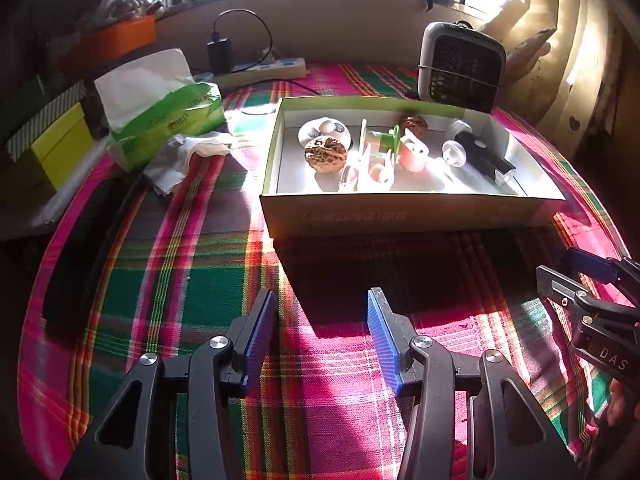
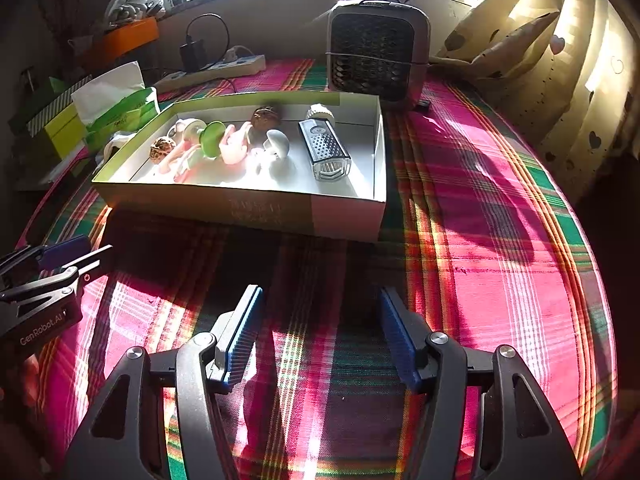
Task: Organize objects
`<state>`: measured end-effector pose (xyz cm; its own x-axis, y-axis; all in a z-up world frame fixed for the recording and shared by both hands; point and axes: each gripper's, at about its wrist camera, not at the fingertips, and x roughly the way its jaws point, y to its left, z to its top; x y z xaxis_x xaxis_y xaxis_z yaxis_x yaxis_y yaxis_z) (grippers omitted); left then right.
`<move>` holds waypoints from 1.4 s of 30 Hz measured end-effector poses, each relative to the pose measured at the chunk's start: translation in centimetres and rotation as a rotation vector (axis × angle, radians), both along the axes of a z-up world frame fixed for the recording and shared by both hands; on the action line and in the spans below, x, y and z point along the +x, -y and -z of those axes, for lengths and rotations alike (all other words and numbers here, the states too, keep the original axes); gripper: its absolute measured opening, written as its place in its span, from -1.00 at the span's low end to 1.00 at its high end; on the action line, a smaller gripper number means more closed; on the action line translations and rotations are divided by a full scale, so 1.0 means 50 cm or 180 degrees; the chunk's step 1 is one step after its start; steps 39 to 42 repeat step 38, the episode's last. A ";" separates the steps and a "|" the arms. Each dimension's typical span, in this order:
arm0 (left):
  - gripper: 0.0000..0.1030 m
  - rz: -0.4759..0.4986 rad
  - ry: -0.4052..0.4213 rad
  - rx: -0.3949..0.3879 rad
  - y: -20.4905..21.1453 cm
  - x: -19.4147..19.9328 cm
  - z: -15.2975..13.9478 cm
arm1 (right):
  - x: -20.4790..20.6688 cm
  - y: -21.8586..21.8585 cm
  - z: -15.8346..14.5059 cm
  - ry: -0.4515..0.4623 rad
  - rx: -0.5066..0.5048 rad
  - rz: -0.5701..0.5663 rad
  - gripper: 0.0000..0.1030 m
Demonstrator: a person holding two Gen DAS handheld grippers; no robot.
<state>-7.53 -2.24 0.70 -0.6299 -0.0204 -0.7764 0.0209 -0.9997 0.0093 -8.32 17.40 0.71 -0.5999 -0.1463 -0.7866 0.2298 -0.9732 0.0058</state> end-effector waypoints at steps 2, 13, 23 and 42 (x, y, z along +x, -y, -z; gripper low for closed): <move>-0.11 -0.0005 -0.0008 -0.0007 -0.001 0.000 0.000 | -0.001 0.001 0.000 0.0000 0.0020 0.0007 0.16; -0.07 -0.0001 -0.0008 0.0016 -0.002 0.001 0.001 | -0.001 0.001 0.001 0.0012 0.0051 0.0054 0.32; -0.06 -0.0002 -0.0008 0.0013 -0.004 0.000 0.002 | -0.002 -0.002 0.001 0.0027 0.0046 0.0090 0.42; -0.06 -0.0002 -0.0008 0.0015 -0.003 0.001 0.002 | -0.003 -0.002 0.002 0.0027 0.0045 0.0092 0.44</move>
